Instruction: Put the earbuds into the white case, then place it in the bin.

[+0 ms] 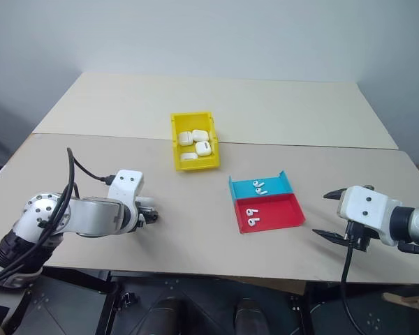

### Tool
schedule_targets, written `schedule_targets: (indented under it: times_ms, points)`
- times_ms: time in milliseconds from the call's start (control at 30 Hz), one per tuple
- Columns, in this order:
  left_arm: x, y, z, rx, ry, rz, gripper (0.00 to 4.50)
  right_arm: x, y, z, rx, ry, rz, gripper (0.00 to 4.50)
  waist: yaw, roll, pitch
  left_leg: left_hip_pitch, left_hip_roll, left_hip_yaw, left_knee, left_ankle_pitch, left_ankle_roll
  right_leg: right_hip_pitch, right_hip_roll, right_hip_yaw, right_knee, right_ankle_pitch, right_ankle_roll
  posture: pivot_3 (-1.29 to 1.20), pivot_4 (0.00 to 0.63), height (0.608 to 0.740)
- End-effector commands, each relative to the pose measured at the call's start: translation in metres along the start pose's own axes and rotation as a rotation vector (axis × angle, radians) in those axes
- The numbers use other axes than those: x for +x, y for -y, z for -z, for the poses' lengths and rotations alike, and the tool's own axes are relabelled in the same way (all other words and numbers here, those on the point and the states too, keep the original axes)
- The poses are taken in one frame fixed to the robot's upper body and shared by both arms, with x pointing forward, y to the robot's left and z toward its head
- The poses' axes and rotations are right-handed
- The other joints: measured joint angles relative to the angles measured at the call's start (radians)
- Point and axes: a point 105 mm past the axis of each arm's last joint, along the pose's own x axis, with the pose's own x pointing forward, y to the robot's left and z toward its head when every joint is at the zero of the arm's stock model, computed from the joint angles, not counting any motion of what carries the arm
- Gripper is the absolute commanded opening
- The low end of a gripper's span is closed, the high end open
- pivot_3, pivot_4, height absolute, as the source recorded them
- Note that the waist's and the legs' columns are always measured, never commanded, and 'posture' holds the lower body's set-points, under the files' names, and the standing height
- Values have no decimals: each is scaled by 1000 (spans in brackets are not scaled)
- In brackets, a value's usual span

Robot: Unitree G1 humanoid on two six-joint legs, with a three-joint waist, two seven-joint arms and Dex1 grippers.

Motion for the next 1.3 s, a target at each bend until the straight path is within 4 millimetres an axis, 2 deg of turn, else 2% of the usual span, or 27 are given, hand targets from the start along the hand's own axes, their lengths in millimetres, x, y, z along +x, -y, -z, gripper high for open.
schedule_targets:
  times_ms: [33,200,333,467,567,667,700,767,800,900,1000,1133,1233,1300]
  points:
    - [-3,2,0,20,11,9,2764,-3,5,-6,-27,9,26,4500,-1,0,0,0,0,0,0,0,0,0,0,0,0,0,0,0,150,740]
    - [-7,4,-4,33,38,-9,2764,-3,6,-6,-30,9,29,4500,0,0,0,0,0,0,0,0,0,0,0,0,0,0,0,0,150,740]
    - [-18,0,-15,59,96,-32,2764,-3,8,-6,-36,9,34,4500,0,0,0,0,0,0,0,0,0,0,0,0,0,0,0,0,150,740]
    - [-47,-25,-37,125,200,-43,2764,-3,17,-12,-66,27,54,4500,-6,-2,1,-1,0,0,0,0,0,-1,0,0,0,0,0,0,150,740]
    - [-74,-30,-51,187,301,-5,2764,-3,25,-18,-92,45,73,4500,-9,-3,2,-1,0,0,-2,0,0,-1,0,0,-1,0,0,0,150,740]
    - [-96,-25,-64,281,450,43,2764,-2,31,-21,-108,58,86,4500,-6,-3,2,-2,0,0,-2,0,-1,-1,0,-1,-3,0,0,0,150,740]
    - [-106,-17,-69,329,521,82,2764,-2,33,-23,-114,65,88,4500,-4,-3,2,-2,0,0,-2,0,-1,-2,0,-1,-3,0,0,0,150,740]
    - [-120,-4,-77,387,675,149,2764,-1,37,-25,-127,77,93,4500,-2,-3,2,-2,0,0,-3,0,-1,-1,0,-1,-4,0,0,0,150,740]
    - [-127,2,-84,410,819,158,2764,-1,39,-26,-141,79,99,4500,0,-3,2,-3,0,0,-3,0,-1,-2,0,-1,-5,0,1,0,150,740]
    - [-134,24,-81,489,1037,336,2764,-1,45,-29,-165,86,115,4500,0,-1,2,-3,0,1,-4,1,-1,-1,0,-1,-10,2,1,0,150,740]
    - [-133,39,-67,504,1217,553,2764,0,46,-37,-189,105,122,4500,-1,0,2,-4,0,2,-4,1,-2,-1,0,-1,-11,3,0,0,150,740]
    - [-129,43,-51,369,1407,746,2764,-1,40,-51,-226,143,122,4500,0,2,0,-6,1,1,-3,0,0,-2,0,-1,-11,3,1,0,150,740]
    - [-122,45,-34,414,1424,880,2764,-2,35,-61,-250,165,125,4500,-2,1,1,-7,2,1,-2,0,0,-2,1,-1,-11,3,1,0,150,740]
    - [-116,42,-31,387,1454,923,2764,-1,29,-69,-266,184,105,4500,-2,2,0,-6,2,1,-2,0,0,-2,1,-1,-10,3,1,0,150,740]
